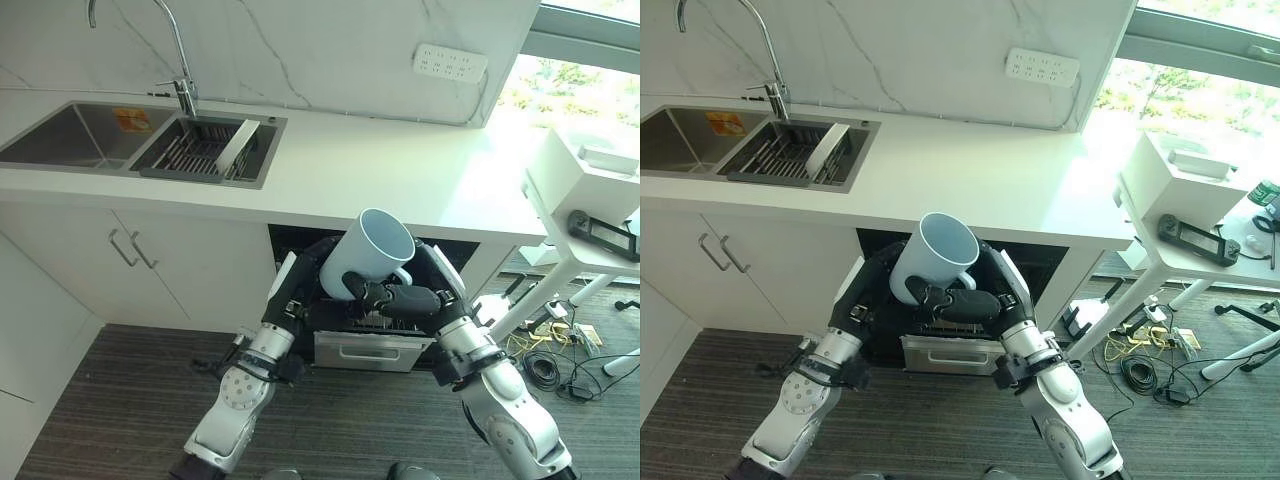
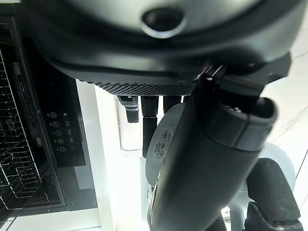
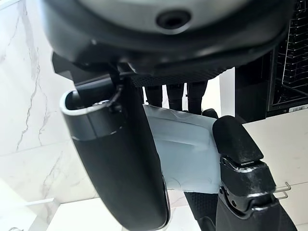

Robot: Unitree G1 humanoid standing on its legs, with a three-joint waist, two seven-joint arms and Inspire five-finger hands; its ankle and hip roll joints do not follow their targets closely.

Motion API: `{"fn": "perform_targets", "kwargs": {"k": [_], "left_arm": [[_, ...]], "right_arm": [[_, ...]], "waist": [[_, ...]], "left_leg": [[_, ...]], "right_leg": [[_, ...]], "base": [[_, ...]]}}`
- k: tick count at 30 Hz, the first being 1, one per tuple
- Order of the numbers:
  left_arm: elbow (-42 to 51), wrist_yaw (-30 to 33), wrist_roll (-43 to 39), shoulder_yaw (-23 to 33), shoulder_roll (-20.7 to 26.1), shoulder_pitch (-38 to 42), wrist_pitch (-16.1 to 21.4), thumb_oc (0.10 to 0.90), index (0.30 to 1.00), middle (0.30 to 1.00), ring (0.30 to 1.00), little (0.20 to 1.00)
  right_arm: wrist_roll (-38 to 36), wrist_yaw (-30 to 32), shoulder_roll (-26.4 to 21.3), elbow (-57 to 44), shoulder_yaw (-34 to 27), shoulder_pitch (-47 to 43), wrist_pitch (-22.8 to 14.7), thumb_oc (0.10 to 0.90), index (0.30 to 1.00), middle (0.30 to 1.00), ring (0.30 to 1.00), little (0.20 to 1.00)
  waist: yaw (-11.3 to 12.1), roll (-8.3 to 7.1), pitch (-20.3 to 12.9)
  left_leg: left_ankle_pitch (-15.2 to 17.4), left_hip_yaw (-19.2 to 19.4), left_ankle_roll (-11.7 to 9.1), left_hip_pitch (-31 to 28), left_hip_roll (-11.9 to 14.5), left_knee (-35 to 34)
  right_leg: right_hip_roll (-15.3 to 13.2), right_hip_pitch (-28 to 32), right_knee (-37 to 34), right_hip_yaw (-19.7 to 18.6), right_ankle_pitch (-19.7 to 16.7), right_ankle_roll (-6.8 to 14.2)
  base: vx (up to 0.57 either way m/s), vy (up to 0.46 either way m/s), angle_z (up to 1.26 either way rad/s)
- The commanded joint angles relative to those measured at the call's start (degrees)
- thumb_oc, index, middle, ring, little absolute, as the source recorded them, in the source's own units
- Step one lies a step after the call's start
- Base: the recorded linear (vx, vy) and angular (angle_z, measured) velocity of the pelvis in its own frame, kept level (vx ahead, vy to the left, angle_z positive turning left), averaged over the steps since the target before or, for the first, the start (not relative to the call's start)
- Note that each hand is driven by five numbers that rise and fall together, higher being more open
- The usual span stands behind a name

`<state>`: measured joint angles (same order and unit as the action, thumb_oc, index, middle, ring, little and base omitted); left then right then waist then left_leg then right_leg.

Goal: Place the dishes in the dishwasher.

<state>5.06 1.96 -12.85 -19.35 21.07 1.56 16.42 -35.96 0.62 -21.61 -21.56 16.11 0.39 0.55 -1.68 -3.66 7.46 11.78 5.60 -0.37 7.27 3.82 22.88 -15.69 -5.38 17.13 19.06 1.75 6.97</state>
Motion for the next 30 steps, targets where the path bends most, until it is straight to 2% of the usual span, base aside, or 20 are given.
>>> {"fn": "perform_targets", "kwargs": {"k": [1, 6, 7, 13, 19, 30], "left_arm": [[-2.0, 14.8, -9.0, 18.9, 2.0, -1.8, 3.1, 0.800, 0.900, 0.900, 0.900, 0.900], [-2.9, 20.8, -11.8, 20.9, 0.3, -1.3, 5.5, 0.800, 0.900, 0.900, 0.900, 0.900], [-2.9, 23.9, -13.3, 21.7, -0.9, -1.4, 6.4, 0.800, 0.900, 0.900, 0.900, 0.900], [-4.6, 29.0, -19.1, 23.7, -4.3, -2.2, 7.4, 0.800, 0.900, 0.900, 0.900, 0.900], [-6.7, 31.7, -21.9, 24.6, -6.1, -2.3, 7.9, 0.800, 0.900, 0.900, 0.900, 0.900], [-8.2, 33.4, -22.7, 25.4, -6.5, -2.6, 7.6, 0.800, 0.900, 0.900, 0.900, 0.900]], "right_arm": [[-0.8, 7.5, 2.0, -4.6, -20.1, -3.2, -16.7, 0.400, 0.300, 0.300, 0.300, 0.300], [-0.3, 9.1, 2.0, -4.2, -20.8, -3.3, -17.5, 0.400, 0.300, 0.300, 0.300, 0.300], [-0.4, 9.8, 2.0, -4.1, -21.3, -3.3, -17.7, 0.400, 0.300, 0.300, 0.300, 0.300], [-0.1, 11.4, 2.1, -4.3, -21.9, -3.1, -18.3, 0.400, 0.300, 0.300, 0.300, 0.300], [0.2, 13.9, 1.5, -4.5, -22.2, -3.4, -18.5, 0.400, 0.300, 0.300, 0.300, 0.300], [0.0, 14.9, 1.0, -4.0, -23.4, -2.9, -19.6, 0.400, 0.300, 0.300, 0.300, 0.300]], "waist": [[-0.5, 0.72, -0.6], [-0.8, 0.48, -0.8], [-0.8, 0.32, -0.9], [-0.9, -0.04, -1.2], [-1.3, -0.11, -1.6], [-1.6, -0.18, -1.9]], "left_leg": [[6.6, 2.8, -1.9, -8.8, 3.4, -5.7], [6.7, 2.7, -1.9, -9.0, 3.3, -5.7], [6.8, 2.6, -1.9, -9.0, 3.3, -5.7], [7.1, 2.6, -1.9, -9.2, 3.1, -5.7], [7.1, 2.6, -1.8, -9.2, 3.2, -5.7], [7.0, 2.8, -1.8, -9.0, 3.3, -5.7]], "right_leg": [[-1.9, -4.2, 0.1, -2.3, 0.1, 4.3], [-1.8, -4.3, 0.1, -2.6, 0.0, 4.2], [-1.8, -4.4, 0.1, -2.7, 0.1, 4.2], [-1.8, -4.5, 0.1, -3.0, 0.1, 4.2], [-1.6, -4.7, 0.1, -3.6, 0.1, 4.0], [-1.1, -4.9, 0.1, -4.3, 0.6, 3.8]], "base": [[0.00, -0.003, -0.08], [0.00, -0.003, -0.02], [0.00, 0.000, 0.00], [0.00, 0.000, 0.00], [0.00, 0.000, 0.00], [0.00, -0.004, -0.03]]}}
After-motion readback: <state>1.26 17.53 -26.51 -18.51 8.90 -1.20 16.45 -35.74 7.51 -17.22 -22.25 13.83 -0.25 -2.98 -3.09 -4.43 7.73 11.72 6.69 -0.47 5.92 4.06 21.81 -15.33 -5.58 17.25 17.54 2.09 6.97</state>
